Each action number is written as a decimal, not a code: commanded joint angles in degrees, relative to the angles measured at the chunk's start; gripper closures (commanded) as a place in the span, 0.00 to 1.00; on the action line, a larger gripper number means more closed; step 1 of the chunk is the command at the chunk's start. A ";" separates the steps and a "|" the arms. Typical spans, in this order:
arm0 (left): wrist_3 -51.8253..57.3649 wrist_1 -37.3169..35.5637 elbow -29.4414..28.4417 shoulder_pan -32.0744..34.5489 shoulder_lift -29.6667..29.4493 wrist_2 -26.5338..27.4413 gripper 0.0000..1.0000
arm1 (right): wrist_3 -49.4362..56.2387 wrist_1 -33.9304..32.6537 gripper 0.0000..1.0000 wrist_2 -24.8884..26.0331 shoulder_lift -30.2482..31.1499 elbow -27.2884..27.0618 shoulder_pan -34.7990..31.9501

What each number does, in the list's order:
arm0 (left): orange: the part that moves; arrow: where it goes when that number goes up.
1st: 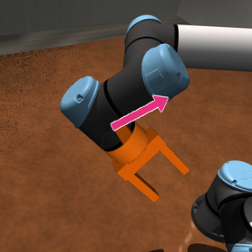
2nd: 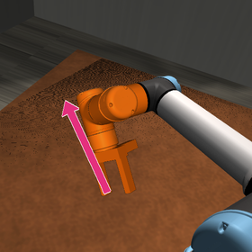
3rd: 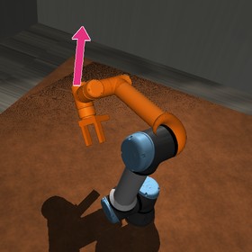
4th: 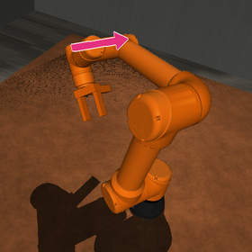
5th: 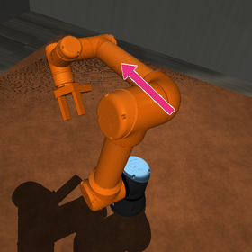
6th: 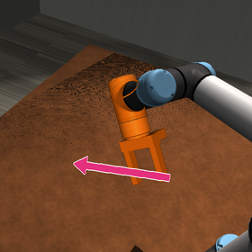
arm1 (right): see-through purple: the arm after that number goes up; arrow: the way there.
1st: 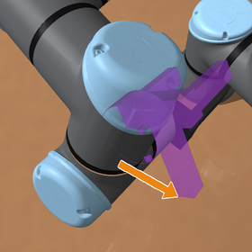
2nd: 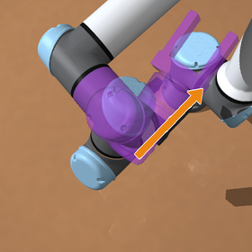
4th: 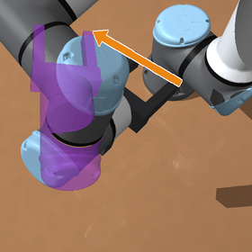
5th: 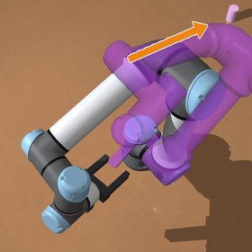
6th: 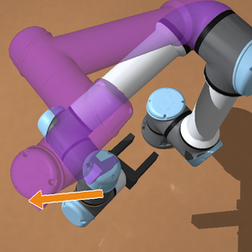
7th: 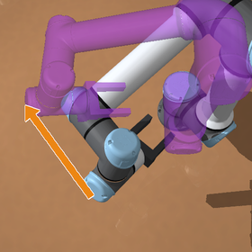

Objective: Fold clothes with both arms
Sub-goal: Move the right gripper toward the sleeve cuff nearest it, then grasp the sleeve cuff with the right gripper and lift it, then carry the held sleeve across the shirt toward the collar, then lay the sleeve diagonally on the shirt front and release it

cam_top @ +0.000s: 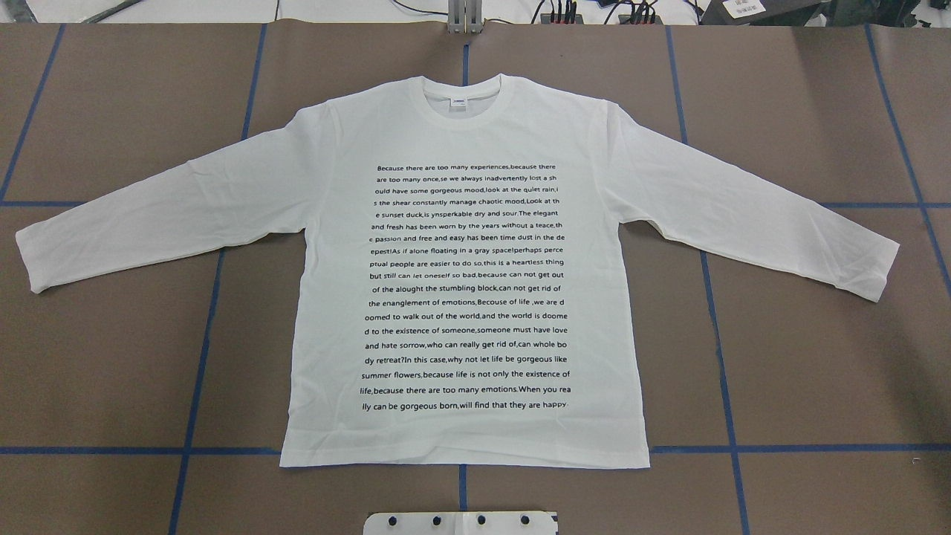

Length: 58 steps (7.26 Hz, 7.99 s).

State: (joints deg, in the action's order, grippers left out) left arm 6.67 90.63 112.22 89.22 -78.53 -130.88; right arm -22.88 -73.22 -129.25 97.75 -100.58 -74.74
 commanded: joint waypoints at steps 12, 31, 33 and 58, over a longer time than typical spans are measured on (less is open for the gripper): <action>-0.25 -0.01 1.43 0.26 0.13 0.63 0.00 | -38.62 28.92 0.81 7.78 -0.10 14.97 16.20; -0.34 -0.10 1.25 0.26 0.13 0.63 0.00 | -39.78 19.61 1.00 21.30 -46.05 14.27 23.65; -0.25 -0.19 0.99 0.26 0.39 0.63 0.00 | -39.87 19.17 1.00 31.29 -50.19 14.36 31.11; -0.17 2.54 -0.24 0.08 -5.58 0.81 0.00 | -54.70 13.52 0.01 45.66 -72.93 46.03 50.66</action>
State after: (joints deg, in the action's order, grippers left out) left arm 6.42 92.90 111.99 89.25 -83.73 -130.10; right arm -74.14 -64.01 -83.79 28.87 -62.29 -24.08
